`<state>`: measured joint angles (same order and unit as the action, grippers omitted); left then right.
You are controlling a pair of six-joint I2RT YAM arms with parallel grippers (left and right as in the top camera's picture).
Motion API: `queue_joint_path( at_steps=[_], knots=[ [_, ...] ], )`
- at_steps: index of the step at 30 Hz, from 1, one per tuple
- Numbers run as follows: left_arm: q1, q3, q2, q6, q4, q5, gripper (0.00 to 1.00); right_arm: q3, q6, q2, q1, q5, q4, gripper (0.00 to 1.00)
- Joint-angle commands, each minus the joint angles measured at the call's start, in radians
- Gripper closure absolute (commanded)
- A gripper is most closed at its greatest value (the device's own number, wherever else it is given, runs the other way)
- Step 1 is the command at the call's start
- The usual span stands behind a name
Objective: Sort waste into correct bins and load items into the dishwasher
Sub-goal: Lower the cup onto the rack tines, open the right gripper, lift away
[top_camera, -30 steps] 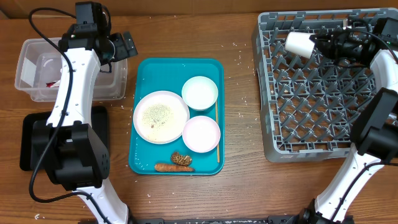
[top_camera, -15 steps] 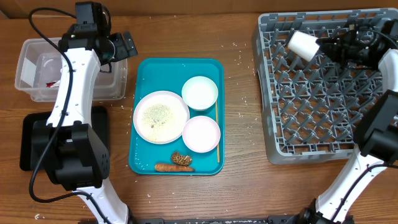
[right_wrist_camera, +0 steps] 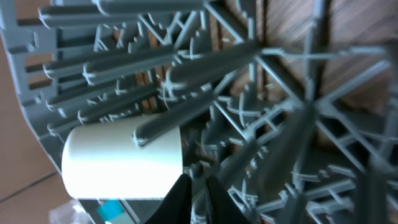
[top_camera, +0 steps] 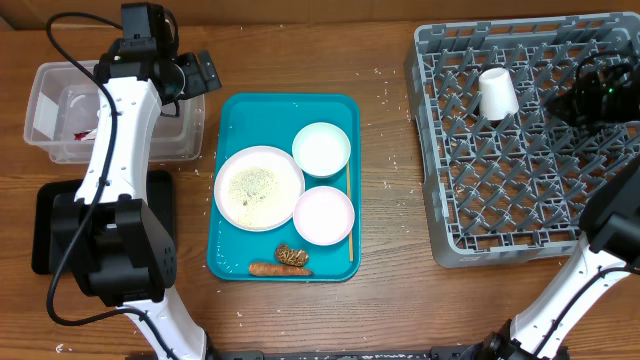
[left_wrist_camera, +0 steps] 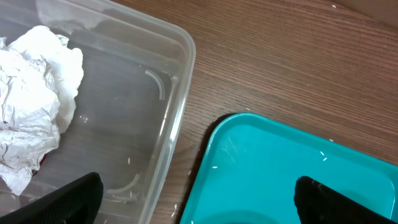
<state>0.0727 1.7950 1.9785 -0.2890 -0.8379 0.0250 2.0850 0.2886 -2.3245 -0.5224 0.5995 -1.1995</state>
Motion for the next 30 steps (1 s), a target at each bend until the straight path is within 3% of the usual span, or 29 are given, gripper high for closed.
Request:
queue_joint_path(
  at_steps=[1, 9, 19, 30],
  knots=[
    [-0.001, 0.001, -0.023, -0.014, 0.001, -0.003, 0.00, 0.118, -0.035, 0.021, 0.005, -0.085, -0.061, 0.89],
    [-0.001, 0.001, -0.023, -0.014, 0.001, -0.003, 0.00, 0.181, -0.157, 0.091, 0.138, -0.099, -0.075, 0.90],
    [-0.001, 0.001, -0.023, -0.014, 0.001, -0.003, 0.00, 0.130, -0.141, 0.088, 0.409, -0.492, 0.081, 0.92],
    [-0.001, 0.001, -0.023, -0.014, 0.001, -0.003, 0.00, 0.116, -0.103, 0.048, 0.430, -0.570, 0.086, 0.94]
  ],
)
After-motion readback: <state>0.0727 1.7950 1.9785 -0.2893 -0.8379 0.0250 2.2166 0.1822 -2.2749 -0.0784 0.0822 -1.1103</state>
